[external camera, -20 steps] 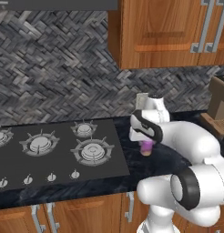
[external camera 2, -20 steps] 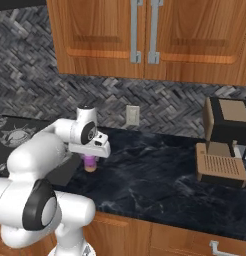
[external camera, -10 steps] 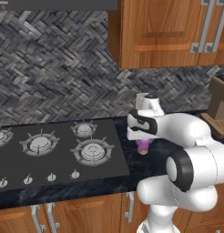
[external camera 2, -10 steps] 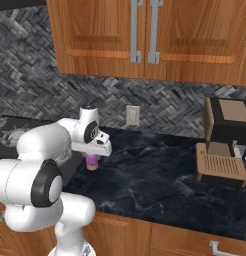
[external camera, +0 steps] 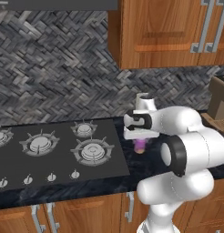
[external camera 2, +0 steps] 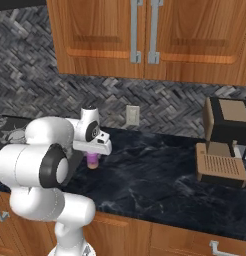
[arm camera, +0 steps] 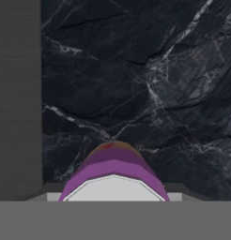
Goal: Four empty soda cans are scattered around the kitchen. Gather all the cans and cluster them next to the stove for recycling.
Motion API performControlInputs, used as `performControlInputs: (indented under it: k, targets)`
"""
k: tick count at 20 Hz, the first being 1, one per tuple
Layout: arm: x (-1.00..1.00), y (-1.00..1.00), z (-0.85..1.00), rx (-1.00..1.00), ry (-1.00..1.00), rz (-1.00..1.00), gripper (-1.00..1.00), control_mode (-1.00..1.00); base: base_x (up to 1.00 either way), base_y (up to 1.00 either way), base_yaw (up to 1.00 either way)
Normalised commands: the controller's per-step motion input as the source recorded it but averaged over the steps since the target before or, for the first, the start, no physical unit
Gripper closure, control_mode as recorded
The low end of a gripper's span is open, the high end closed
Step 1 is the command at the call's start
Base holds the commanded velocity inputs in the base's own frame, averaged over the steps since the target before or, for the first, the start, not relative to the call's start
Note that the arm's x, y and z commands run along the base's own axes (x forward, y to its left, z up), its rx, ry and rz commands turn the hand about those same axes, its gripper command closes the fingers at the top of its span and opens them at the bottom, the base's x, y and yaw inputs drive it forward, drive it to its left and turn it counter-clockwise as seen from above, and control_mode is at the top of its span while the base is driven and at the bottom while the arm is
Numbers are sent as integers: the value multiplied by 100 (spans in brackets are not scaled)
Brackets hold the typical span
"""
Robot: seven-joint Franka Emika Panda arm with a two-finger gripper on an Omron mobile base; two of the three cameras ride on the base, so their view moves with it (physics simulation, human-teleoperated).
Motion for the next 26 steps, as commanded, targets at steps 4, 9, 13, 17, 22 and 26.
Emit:
performControlInputs:
  k: [4, 9, 13, 17, 22, 26]
  targets:
    - [24, 5, -15, 0, 0, 0, 100, -100, 0, 0, 0]
    - [24, 5, -20, -2, 0, 0, 100, -100, 0, 0, 0]
    - [21, 5, -24, -4, 0, 0, 100, -100, 0, 0, 0]
    - [19, 3, -22, -3, 0, 0, 100, -100, 0, 0, 0]
    - [18, 1, -15, 0, 0, 0, 100, -100, 0, 0, 0]
    - [4, 0, -16, 0, -4, 0, 100, -100, 0, 0, 0]
